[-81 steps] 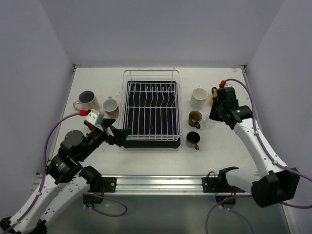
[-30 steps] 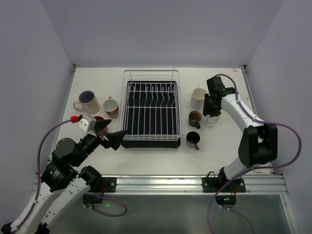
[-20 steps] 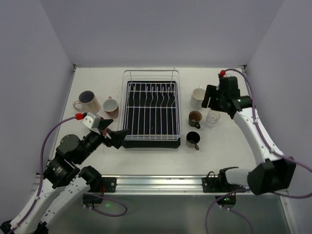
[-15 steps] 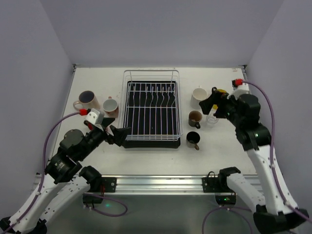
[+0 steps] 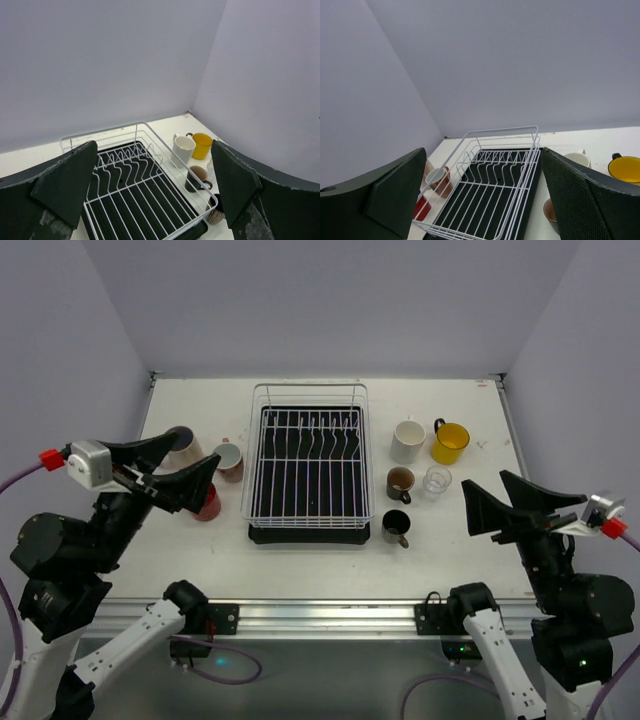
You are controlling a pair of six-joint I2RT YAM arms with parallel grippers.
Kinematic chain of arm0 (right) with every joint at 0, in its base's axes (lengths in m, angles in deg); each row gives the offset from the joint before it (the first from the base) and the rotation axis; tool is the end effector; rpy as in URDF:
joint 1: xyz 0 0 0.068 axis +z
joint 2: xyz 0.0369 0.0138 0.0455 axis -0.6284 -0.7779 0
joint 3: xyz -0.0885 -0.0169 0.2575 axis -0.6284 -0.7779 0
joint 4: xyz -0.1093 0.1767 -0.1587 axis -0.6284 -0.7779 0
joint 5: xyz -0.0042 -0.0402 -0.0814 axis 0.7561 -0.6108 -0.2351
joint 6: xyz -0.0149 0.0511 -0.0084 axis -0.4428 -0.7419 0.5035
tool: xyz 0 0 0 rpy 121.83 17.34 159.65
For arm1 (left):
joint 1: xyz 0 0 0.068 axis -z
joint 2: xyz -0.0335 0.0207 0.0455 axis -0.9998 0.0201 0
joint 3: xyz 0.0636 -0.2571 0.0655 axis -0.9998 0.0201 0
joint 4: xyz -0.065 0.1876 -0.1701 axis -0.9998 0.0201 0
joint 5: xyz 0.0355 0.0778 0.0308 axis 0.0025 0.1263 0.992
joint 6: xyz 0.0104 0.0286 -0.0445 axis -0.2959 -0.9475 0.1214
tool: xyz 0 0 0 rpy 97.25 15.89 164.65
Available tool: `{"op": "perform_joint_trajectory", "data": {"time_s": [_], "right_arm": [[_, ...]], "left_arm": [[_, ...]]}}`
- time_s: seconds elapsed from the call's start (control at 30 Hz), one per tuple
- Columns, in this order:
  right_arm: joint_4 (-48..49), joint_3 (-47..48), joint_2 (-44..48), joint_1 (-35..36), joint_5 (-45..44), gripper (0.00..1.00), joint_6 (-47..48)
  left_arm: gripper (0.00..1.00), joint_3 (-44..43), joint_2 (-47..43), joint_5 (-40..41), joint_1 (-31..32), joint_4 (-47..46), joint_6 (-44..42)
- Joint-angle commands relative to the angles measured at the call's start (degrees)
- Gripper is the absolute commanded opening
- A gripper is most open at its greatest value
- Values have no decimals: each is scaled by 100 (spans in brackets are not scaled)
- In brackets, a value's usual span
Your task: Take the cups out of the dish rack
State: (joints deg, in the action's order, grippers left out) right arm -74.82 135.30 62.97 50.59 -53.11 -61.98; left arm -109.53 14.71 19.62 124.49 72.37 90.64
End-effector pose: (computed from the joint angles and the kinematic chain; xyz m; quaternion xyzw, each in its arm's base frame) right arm 0.0027 0.0041 0.4280 0.0314 0.5745 0.2909 0.7644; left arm 0.0409 -0.0266 0.4703 0.0865 0.6014 -0.3202 0.7268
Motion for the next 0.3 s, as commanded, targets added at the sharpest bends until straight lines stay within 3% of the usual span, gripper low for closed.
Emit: {"op": "perform_joint_trajectory", "data": {"time_s": [0.0, 0.27], "right_arm": [[-220, 251, 127, 3, -306, 99, -96], [-238, 313, 277, -6, -323, 99, -35]], "left_arm": [[100, -397, 212, 383, -22, 308, -285], [100, -389, 352, 559, -22, 396, -268]]}}
